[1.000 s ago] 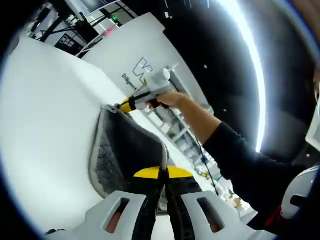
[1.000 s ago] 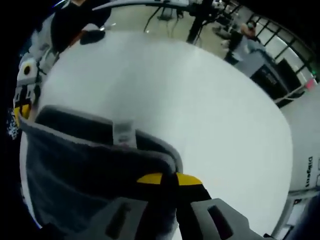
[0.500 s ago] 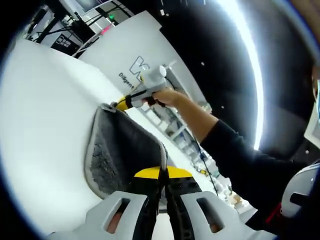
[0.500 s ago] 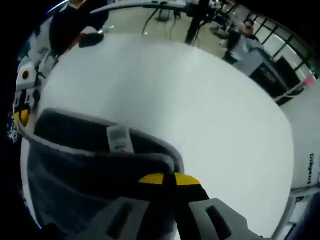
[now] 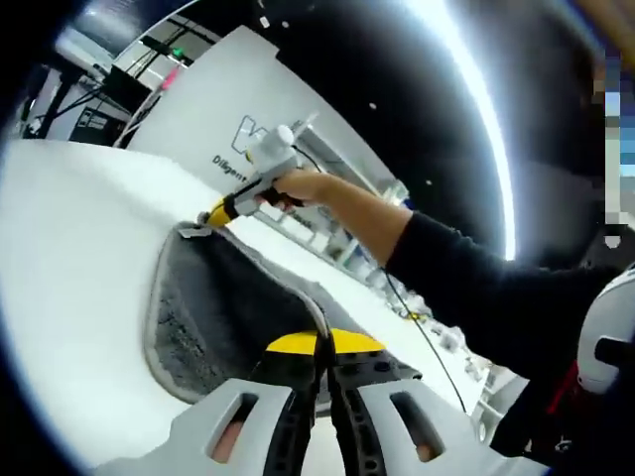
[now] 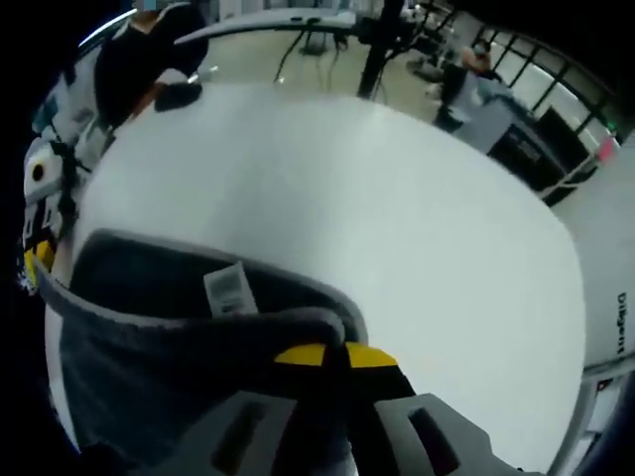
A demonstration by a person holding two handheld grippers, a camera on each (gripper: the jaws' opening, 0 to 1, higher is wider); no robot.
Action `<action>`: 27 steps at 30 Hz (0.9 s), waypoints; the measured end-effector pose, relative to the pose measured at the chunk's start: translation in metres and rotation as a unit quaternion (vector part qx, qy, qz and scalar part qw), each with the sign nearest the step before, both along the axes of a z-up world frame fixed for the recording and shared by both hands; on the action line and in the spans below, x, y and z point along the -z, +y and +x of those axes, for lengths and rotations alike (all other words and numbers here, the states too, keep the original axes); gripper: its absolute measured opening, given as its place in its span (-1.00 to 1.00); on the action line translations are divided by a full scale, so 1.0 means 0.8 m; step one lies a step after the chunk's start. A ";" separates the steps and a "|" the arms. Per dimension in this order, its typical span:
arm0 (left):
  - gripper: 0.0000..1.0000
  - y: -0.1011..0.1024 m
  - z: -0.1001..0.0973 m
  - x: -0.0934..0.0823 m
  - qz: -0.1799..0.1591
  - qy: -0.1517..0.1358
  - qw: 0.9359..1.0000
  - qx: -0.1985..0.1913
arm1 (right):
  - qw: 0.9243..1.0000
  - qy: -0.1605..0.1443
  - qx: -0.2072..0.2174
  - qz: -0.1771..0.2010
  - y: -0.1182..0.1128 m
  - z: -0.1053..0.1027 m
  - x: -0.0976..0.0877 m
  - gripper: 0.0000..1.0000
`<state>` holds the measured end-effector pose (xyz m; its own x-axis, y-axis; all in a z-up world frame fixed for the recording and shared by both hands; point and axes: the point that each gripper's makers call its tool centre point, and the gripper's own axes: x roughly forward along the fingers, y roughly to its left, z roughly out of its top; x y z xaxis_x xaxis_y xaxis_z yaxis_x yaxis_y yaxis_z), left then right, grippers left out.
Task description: Open the folded towel by lifting each exposed corner and separating the folded layers until the towel lies flat within the target outline without major curled edges
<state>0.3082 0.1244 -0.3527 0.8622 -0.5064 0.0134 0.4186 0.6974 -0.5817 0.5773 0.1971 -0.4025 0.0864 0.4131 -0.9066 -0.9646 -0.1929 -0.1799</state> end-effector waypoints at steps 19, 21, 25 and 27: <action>-0.99 -0.025 -0.003 -0.026 -0.004 -0.029 0.999 0.032 | 0.999 -0.008 0.010 0.052 -0.018 -0.003 -0.046 -1.00; -0.99 -0.027 -0.003 -0.026 0.000 -0.029 0.999 0.033 | 0.999 -0.013 0.009 0.050 -0.019 -0.003 -0.046 -1.00; -0.99 -0.031 -0.002 -0.028 0.007 -0.030 0.999 0.036 | 0.999 -0.017 0.011 0.046 -0.023 -0.002 -0.047 -1.00; -0.99 -0.032 -0.002 -0.029 0.011 -0.030 0.999 0.039 | 0.999 -0.020 0.013 0.048 -0.025 0.000 -0.049 -1.00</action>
<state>0.3070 0.0991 -0.3294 0.8185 -0.5722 0.0525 0.5055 0.6737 -0.5391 0.5769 0.1775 -0.3632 0.1333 0.4956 -0.8583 -0.9608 -0.1480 -0.2346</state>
